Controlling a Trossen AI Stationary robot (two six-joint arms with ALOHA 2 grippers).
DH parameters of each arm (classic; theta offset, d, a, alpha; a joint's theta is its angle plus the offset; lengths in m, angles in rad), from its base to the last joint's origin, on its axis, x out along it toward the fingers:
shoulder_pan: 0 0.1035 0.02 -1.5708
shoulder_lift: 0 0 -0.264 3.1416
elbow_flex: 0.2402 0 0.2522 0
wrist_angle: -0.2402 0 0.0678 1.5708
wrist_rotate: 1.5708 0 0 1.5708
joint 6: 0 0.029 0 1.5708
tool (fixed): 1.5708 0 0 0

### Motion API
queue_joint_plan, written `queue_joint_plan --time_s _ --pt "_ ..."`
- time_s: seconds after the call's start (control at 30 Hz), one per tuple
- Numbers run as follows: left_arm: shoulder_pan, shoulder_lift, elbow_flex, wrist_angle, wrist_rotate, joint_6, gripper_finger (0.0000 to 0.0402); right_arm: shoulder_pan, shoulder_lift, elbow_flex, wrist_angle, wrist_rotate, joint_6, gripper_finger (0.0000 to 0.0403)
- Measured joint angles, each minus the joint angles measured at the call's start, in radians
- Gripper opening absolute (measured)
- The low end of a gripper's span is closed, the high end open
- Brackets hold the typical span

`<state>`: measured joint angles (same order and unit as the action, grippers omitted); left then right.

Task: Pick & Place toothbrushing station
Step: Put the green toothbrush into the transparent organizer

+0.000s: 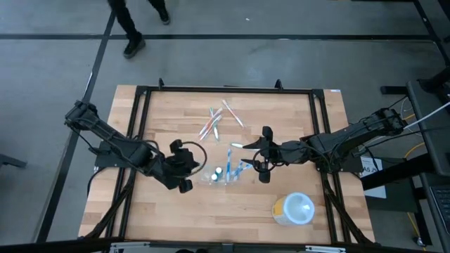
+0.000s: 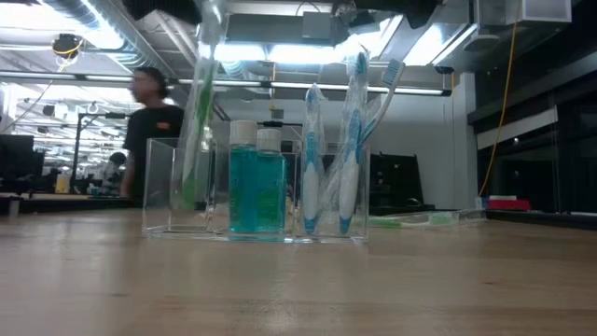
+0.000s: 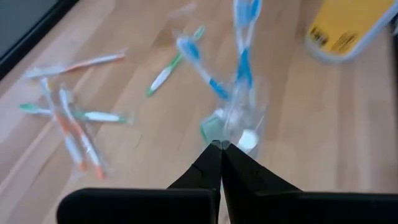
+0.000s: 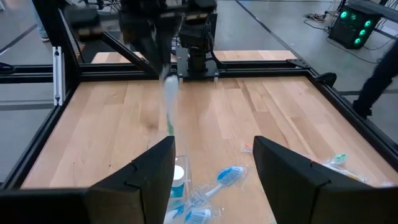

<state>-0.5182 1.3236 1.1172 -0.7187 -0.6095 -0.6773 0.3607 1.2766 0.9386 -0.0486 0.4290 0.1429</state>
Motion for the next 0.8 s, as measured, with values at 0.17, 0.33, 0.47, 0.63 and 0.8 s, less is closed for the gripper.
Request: queue_joint_plan --time_s 0.17,0.33,0.47,0.63,0.8 --pt "0.0 0.041 -0.002 0.016 0.018 0.014 0.0028 0.0 0.0 0.0 -0.001 0.0 0.002 0.0219" --pt "-0.023 0.034 -0.002 0.046 -0.043 0.041 0.0112 0.0 0.0 0.0 -0.005 0.0 0.003 0.0219" --pt "-0.04 0.019 0.004 0.05 -0.164 0.041 0.0186 0.0 0.0 0.0 -0.005 0.0 0.003 0.0219" --pt "0.013 -0.009 0.008 0.03 -0.427 0.033 0.0231 0.0 0.0 0.0 0.0 0.0 0.003 0.0219" --pt "0.316 -0.039 0.009 0.022 -0.29 0.01 0.0217 0.0 0.0 0.0 0.017 0.0 -0.004 0.0219"
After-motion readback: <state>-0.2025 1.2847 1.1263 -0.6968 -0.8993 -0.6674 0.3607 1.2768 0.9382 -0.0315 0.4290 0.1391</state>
